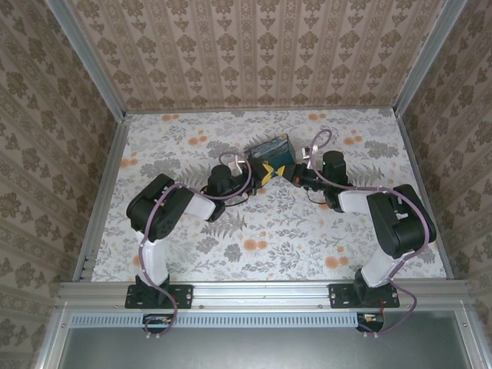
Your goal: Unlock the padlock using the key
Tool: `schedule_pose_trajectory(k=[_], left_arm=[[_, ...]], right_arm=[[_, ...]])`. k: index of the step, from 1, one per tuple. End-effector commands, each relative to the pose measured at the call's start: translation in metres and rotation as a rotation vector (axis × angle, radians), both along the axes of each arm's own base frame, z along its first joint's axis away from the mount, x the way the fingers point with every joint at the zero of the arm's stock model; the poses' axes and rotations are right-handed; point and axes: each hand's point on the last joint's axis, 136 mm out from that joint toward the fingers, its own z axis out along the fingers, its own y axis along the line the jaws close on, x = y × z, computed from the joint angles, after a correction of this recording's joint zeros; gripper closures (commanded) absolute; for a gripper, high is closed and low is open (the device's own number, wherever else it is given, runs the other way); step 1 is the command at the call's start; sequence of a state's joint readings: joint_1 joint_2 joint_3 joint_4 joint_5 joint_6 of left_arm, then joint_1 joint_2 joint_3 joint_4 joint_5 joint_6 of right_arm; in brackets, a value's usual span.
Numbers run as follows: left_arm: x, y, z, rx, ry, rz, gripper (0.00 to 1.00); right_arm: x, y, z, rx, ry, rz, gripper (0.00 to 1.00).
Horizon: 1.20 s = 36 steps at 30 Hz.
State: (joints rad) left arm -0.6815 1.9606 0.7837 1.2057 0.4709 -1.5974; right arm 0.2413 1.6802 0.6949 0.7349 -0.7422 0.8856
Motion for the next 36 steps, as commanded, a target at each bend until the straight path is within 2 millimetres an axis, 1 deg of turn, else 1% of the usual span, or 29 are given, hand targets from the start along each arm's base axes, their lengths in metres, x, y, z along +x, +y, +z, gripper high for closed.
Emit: schedule_pose_trajectory(k=[1,5,8,10,12,15,17,18,19,20,23,24,27,28,30,33,34,36], left_arm=[[-0.049,-0.032,0.02,-0.039,-0.058,-0.231,1.0],[-0.049,-0.032,0.017,-0.031,-0.054,-0.231,1.0],[-0.047,-0.035,0.013,-0.026,-0.048,-0.233,1.0],[-0.052,-0.037,0.012,-0.029,-0.047,-0.263,1.0],[-0.053,-0.037,0.011,-0.026,-0.045,-0.266,1.0],[-0.054,-0.037,0.011,-0.021,-0.047,-0.27,1.0],[-0.054,-0.037,0.01,-0.012,-0.051,-0.27,1.0],[-0.054,-0.037,0.008,-0.006,-0.052,-0.272,1.0],[-0.054,-0.038,0.006,0.0,-0.052,-0.273,1.0],[-0.053,-0.038,0.005,0.007,-0.055,-0.273,1.0],[-0.051,-0.036,0.0,0.036,-0.075,-0.265,1.0],[-0.05,-0.035,-0.003,0.051,-0.081,-0.263,1.0],[-0.049,-0.031,-0.011,0.101,-0.104,-0.254,1.0],[-0.05,-0.03,-0.014,0.118,-0.106,-0.257,1.0],[-0.051,-0.028,-0.016,0.145,-0.122,-0.261,1.0],[-0.053,-0.026,-0.021,0.2,-0.149,-0.275,1.0],[-0.049,-0.024,-0.023,0.226,-0.158,-0.251,1.0],[-0.049,-0.022,-0.022,0.244,-0.18,-0.254,1.0]], right_arm=[[0.014,0.013,0.029,0.046,-0.076,0.025,1.0],[0.016,0.024,0.032,0.206,0.014,0.029,1.0],[0.022,0.029,0.029,0.316,0.093,0.018,1.0],[0.026,0.029,0.026,0.333,0.104,0.013,1.0],[0.026,0.028,0.014,0.242,0.098,-0.008,1.0],[0.019,0.029,0.001,0.039,0.052,-0.005,1.0],[0.014,0.028,0.0,-0.048,0.013,-0.006,1.0],[0.012,0.03,-0.001,-0.055,0.023,-0.003,1.0],[0.011,0.034,0.002,-0.016,0.043,0.017,1.0],[0.011,0.039,0.009,0.047,0.06,0.037,1.0],[0.017,0.046,0.022,0.217,0.101,0.04,1.0],[0.019,0.047,0.022,0.245,0.12,0.035,1.0],[0.023,0.047,0.014,0.268,0.159,0.018,1.0],[0.024,0.046,0.006,0.259,0.18,0.005,1.0],[0.025,0.045,-0.001,0.263,0.202,-0.011,1.0],[0.028,0.045,-0.002,0.323,0.226,-0.021,1.0],[0.03,0.045,-0.003,0.341,0.232,-0.026,1.0],[0.032,0.045,-0.006,0.359,0.248,-0.037,1.0]])
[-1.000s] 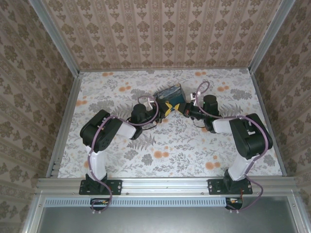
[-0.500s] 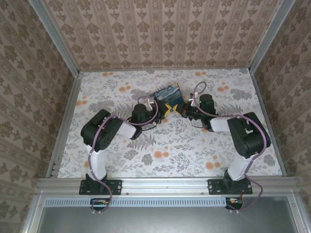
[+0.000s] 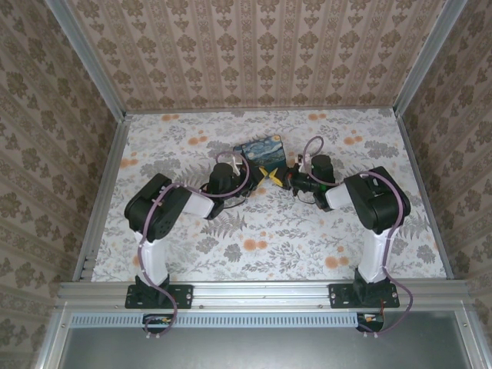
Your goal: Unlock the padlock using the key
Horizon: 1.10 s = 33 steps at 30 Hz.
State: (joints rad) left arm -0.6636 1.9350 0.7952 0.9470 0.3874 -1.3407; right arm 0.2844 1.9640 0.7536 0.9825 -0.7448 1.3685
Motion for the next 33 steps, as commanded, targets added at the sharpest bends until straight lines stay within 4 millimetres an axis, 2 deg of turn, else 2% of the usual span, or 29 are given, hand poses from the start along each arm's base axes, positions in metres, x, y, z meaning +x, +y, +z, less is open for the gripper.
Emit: schedule_pose_trajectory(k=[1,9,14,18,20,25,33], left_arm=[[-0.062,-0.039,0.021,0.0,-0.078,-0.326,1.0],[-0.059,-0.032,0.009,0.003,-0.051,-0.311,1.0],[-0.051,-0.021,-0.003,-0.009,0.0,-0.253,1.0],[-0.043,-0.014,-0.009,-0.012,0.02,-0.218,1.0],[-0.042,-0.012,-0.011,-0.01,0.025,-0.214,1.0],[-0.037,-0.009,-0.01,0.015,0.014,-0.21,1.0],[-0.036,-0.003,-0.015,0.079,0.011,-0.215,1.0]], right_arm=[[0.013,0.019,0.042,0.113,-0.128,-0.013,1.0],[0.015,0.014,0.034,0.107,-0.103,-0.028,0.99],[0.011,0.004,0.021,0.038,-0.092,-0.044,0.6],[0.002,-0.002,0.013,0.002,-0.077,-0.04,0.42],[-0.006,-0.007,0.006,-0.024,-0.064,-0.035,0.37],[-0.027,-0.023,-0.001,-0.069,-0.061,-0.032,0.31],[-0.052,-0.038,0.008,-0.166,-0.106,-0.021,0.3]])
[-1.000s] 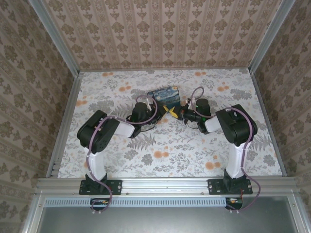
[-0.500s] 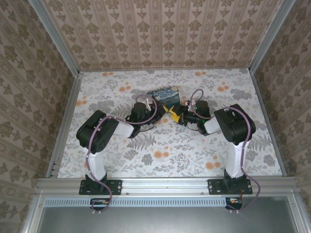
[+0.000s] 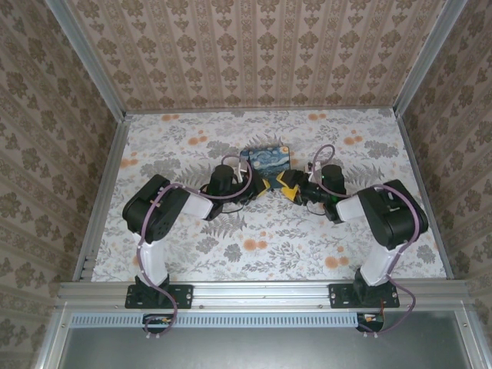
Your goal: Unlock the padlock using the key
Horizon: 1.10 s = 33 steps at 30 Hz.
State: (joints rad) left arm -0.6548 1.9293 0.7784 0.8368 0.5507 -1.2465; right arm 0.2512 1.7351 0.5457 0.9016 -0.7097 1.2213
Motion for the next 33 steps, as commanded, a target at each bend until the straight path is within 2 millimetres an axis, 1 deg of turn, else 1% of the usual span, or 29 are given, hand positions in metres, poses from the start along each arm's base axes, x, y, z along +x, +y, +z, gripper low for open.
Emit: schedule_pose_trajectory(k=[1,4,7,9,11,12,17,21,24,29,31,32,33], left_arm=[[-0.004,0.0,0.007,0.019,-0.035,-0.045,1.0],[-0.004,0.003,0.003,0.07,-0.042,-0.052,1.0],[-0.004,0.007,0.002,0.122,-0.055,-0.06,1.0],[-0.005,0.008,0.004,0.148,-0.062,-0.07,1.0],[-0.004,0.01,0.005,0.167,-0.068,-0.074,1.0],[-0.005,0.01,0.005,0.175,-0.069,-0.077,1.0],[-0.005,0.011,0.004,0.203,-0.068,-0.088,1.0],[-0.005,0.013,0.003,0.229,-0.069,-0.091,1.0],[-0.004,0.014,0.005,0.238,-0.075,-0.09,1.0],[-0.005,0.014,0.007,0.246,-0.078,-0.093,1.0],[-0.005,0.014,0.008,0.247,-0.08,-0.094,1.0],[-0.005,0.014,0.008,0.248,-0.079,-0.095,1.0],[-0.004,0.014,0.008,0.249,-0.08,-0.094,1.0]], right_arm=[[-0.01,-0.007,0.004,-0.069,-0.049,0.009,0.29],[-0.014,-0.008,0.02,-0.082,-0.101,0.023,0.29],[-0.017,-0.011,0.03,-0.146,-0.145,0.037,0.29],[-0.019,-0.015,0.037,-0.222,-0.187,0.046,0.29],[-0.021,-0.021,0.038,-0.306,-0.207,0.049,0.29],[-0.022,-0.024,0.046,-0.35,-0.243,0.049,0.29],[-0.025,-0.034,0.05,-0.555,-0.301,0.064,0.3],[-0.028,-0.035,0.047,-0.665,-0.328,0.084,0.3],[-0.029,-0.03,0.046,-0.715,-0.355,0.105,0.3],[-0.034,-0.017,0.041,-0.816,-0.406,0.181,0.29],[-0.035,-0.015,0.041,-0.856,-0.419,0.195,0.26],[-0.034,-0.015,0.041,-0.872,-0.422,0.192,0.19],[-0.033,-0.017,0.042,-0.883,-0.422,0.186,0.16]])
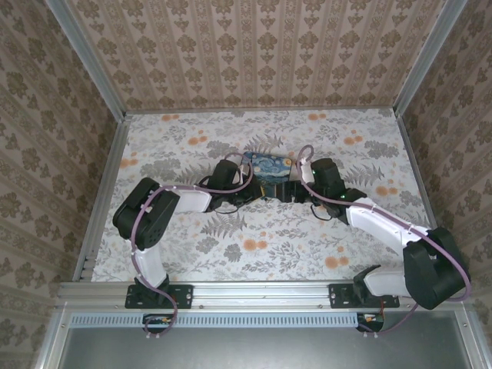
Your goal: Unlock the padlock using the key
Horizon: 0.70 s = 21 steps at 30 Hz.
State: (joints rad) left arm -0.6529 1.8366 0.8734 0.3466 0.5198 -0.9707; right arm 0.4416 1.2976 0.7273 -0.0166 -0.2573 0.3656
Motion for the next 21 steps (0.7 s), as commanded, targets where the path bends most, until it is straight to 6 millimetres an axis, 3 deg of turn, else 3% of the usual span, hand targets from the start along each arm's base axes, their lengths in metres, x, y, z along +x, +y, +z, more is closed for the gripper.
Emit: schedule_pose_trajectory(k=[1,2,7,11,16,19,21], left_arm=[[0.009,-0.003,0.027,-0.026,-0.072,-0.011,1.0],[0.009,-0.003,0.027,-0.026,-0.071,-0.011,1.0],[0.009,-0.004,0.029,-0.029,-0.077,-0.011,1.0],[0.009,-0.004,0.032,-0.033,-0.081,-0.012,1.0],[0.009,-0.004,0.036,-0.036,-0.09,-0.017,1.0],[0.009,-0.004,0.036,-0.035,-0.091,-0.022,1.0],[0.009,-0.005,0.036,-0.032,-0.09,-0.025,1.0]], right_arm=[[0.008,-0.011,0.0,-0.118,-0.037,-0.024,0.09],[0.01,-0.014,0.001,-0.139,-0.044,-0.031,0.01],[0.024,-0.039,0.011,-0.249,-0.094,-0.123,0.01],[0.044,-0.077,0.013,-0.327,-0.1,-0.359,0.01],[0.051,-0.107,0.014,-0.316,-0.073,-0.551,0.01],[0.052,-0.121,0.02,-0.344,-0.059,-0.59,0.0],[0.055,-0.113,0.026,-0.406,-0.113,-0.459,0.0]])
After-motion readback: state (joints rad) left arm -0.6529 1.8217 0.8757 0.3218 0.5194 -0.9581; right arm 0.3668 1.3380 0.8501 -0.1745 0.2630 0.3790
